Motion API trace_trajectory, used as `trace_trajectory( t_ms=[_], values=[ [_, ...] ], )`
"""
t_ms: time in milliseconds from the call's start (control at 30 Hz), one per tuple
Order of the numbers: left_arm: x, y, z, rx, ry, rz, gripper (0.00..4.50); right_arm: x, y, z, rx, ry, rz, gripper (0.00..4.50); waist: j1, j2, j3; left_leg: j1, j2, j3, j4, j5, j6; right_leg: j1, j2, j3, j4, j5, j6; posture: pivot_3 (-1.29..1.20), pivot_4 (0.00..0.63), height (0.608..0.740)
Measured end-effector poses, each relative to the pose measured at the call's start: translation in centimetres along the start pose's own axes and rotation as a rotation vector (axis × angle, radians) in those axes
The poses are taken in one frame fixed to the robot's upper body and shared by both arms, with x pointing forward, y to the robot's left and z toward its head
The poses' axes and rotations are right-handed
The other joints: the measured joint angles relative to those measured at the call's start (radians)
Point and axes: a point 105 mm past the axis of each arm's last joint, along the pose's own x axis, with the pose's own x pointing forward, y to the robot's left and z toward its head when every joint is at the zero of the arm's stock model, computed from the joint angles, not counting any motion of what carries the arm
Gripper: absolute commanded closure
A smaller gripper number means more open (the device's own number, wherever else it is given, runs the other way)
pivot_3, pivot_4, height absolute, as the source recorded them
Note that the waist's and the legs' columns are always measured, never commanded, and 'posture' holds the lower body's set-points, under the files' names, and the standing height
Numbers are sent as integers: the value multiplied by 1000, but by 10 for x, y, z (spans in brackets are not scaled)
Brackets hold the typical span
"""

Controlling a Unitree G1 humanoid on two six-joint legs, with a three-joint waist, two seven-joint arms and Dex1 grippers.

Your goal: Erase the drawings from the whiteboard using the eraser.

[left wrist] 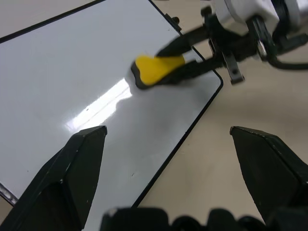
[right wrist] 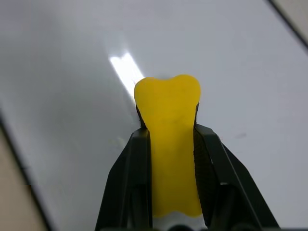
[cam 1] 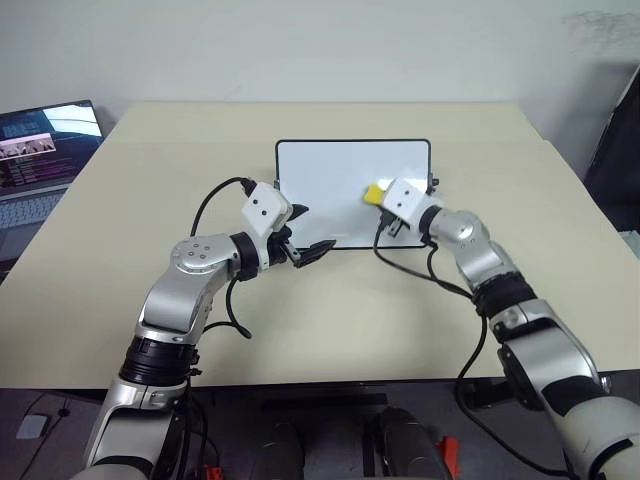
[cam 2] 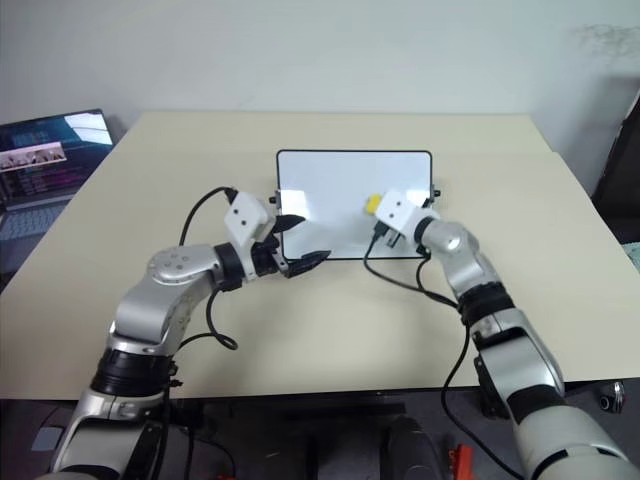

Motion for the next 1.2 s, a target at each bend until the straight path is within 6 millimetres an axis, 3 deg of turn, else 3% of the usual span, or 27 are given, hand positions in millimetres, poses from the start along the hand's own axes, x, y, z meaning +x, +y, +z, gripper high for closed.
trace_trajectory(
  t_ms=[133, 233, 467, 633, 767, 1067, 1200],
  values=[
    [-1, 0, 0, 3, 4, -5, 0, 0, -2, -4, 12, 24, -13, 3684, 2, 0, 0, 1, 0, 0, 1, 1, 1, 2, 0, 0, -2, -1, -1, 0, 150, 740],
    [-1, 0, 0, 5, 6, -5, 0, 2, -14, -4, 10, 38, -63, 3685, 4, 0, 0, 1, 0, 0, 1, 2, 2, 2, 0, 1, -2, -1, -1, 0, 150, 740],
    [-1, 1, 0, 6, 6, -5, 0, -16, -92, -3, 8, 99, -379, 3686, 11, 0, 0, -4, 0, 0, -1, 2, 3, -2, 0, 0, -3, 0, -2, 0, 150, 740],
    [-1, 1, 1, 7, 4, -5, 0, -12, -93, 3, 6, 83, -397, 3691, 6, 0, 0, -7, 0, -1, -4, 1, 2, -5, 0, 0, -5, 3, 3, 0, 150, 740],
    [-1, 1, 1, 8, 3, -5, 0, -6, -76, 8, -8, 62, -307, 3694, 0, 0, 0, -6, 0, -1, -5, 1, 2, -5, 0, 0, -5, 2, 4, 0, 150, 740],
    [-1, 1, 1, 8, 4, -7, 0, 5, 14, 8, -26, 35, 76, 3695, -11, 0, 0, -2, 0, -1, -4, 1, 2, -1, 0, 0, -5, 0, 0, 0, 150, 740],
    [-1, 0, 1, 6, 2, -13, 0, 3, 24, 9, 3, 41, 102, 3695, -10, 0, 0, -2, 0, -1, -3, 1, 2, -1, 0, 0, -5, -1, 0, 0, 150, 740]
  ],
)
